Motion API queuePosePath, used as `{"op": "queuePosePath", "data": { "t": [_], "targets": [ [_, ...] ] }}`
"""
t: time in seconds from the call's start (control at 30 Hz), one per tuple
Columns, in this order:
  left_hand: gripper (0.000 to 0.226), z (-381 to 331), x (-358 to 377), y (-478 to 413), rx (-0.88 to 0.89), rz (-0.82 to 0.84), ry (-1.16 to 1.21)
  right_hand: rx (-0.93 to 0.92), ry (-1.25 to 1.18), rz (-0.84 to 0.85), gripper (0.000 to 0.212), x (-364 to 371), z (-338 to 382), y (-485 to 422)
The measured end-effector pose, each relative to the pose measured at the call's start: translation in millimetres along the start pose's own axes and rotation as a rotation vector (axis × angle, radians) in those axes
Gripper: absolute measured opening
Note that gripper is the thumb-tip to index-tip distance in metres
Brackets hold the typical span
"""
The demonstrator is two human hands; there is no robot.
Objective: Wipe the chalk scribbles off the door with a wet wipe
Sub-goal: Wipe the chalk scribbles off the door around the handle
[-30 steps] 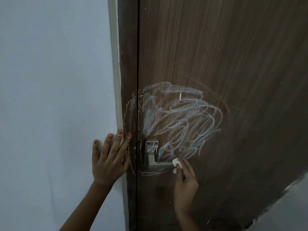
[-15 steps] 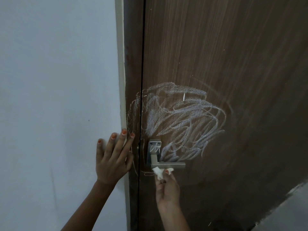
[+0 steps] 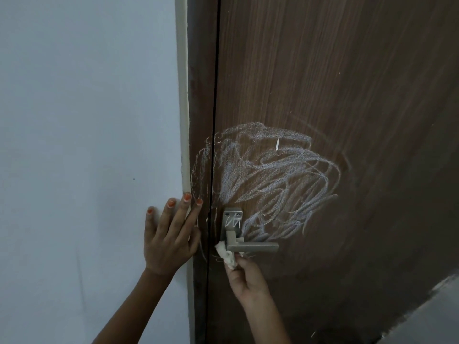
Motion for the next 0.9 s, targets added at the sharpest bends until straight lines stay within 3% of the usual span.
{"op": "queuePosePath", "data": {
  "t": [0.27, 0.43, 0.6, 0.77, 0.9],
  "targets": [
    [0.057, 0.3, -0.6, -0.2, 0.004, 0.000, 0.000, 0.057, -0.069, -0.029, 0.021, 5.9, -6.0, -11.2],
    [0.058, 0.2, -1.2, -0.5, 0.000, -0.007, 0.000, 0.046, 0.012, 0.037, 0.024, -3.0, -3.6, 3.2],
    [0.058, -0.3, -1.5, -0.9, 0.007, 0.002, -0.001, 0.083, 0.034, -0.085, 0.024, -5.3, -5.7, -1.0],
    [0.057, 1.7, -2.0, 0.2, 0.002, 0.001, -0.002, 0.092, 0.012, -0.097, 0.042, 4.5, -4.3, -7.1],
    [0.057, 1.2, -0.4, -0.9, 0.004, 0.008, 0.000, 0.106, 0.149, -0.116, 0.033, -11.6, 9.9, -2.0]
  ]
}}
Point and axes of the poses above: each hand's wrist, its own y-axis away from the middle knuckle, its own x-axis out of the palm, z = x × y, the point moved 5 cm from there along -y, towards the middle knuckle, and after that the axes turned 8 degrees about -z, right-handed, at the moved point
